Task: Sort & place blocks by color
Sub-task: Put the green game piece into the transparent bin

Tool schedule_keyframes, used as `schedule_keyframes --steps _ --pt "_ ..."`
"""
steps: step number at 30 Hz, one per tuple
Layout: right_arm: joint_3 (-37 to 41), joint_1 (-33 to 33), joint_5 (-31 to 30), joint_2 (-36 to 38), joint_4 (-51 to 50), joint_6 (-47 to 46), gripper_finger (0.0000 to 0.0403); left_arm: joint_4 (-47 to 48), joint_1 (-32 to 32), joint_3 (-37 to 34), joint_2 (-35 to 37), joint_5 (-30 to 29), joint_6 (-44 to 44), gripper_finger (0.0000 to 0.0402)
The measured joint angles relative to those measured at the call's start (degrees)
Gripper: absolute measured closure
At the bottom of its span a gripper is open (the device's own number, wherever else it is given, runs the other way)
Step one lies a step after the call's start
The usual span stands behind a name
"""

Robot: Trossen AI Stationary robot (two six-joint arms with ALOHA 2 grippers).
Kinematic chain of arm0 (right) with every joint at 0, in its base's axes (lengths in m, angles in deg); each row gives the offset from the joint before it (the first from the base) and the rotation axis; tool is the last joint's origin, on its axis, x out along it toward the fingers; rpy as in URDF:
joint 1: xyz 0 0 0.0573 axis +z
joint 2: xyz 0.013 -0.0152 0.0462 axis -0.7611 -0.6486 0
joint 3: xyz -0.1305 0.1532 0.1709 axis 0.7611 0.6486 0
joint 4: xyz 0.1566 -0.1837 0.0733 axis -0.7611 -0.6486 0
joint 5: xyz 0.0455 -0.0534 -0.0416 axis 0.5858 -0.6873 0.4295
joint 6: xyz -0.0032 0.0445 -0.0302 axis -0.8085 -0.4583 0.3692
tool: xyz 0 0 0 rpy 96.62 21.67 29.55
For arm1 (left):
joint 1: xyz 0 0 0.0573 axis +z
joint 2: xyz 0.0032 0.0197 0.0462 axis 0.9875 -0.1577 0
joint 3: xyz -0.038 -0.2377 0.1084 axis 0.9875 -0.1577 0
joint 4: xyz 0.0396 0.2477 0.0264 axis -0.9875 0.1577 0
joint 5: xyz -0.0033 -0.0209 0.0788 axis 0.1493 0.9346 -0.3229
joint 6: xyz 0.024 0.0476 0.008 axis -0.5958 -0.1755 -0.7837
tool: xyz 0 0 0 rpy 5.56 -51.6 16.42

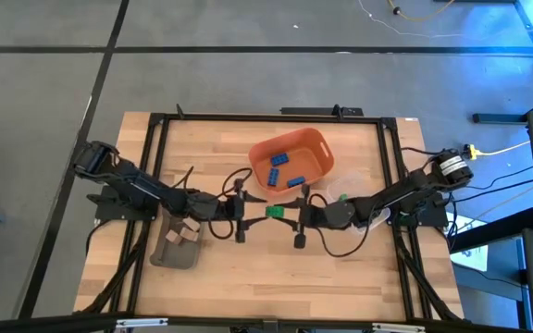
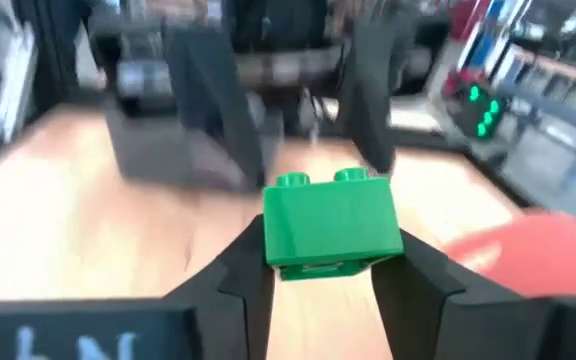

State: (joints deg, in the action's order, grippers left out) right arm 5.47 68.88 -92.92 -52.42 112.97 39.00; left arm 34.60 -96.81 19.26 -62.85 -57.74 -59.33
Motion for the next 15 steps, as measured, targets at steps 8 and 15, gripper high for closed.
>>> schedule_keyframes --steps 8,15 --pt "0.0 5.0 -15.0 12.6 -26.0 -4.3 0.0273 15.2 -0.9 -1.9 12.7 -3.8 2.7 0.0117" --pt "0.0 13.8 -32.5 23.7 -52.5 -18.6 0.0273 -1.1 -1.1 -16.1 23.0 -2.5 3.0 0.0114"
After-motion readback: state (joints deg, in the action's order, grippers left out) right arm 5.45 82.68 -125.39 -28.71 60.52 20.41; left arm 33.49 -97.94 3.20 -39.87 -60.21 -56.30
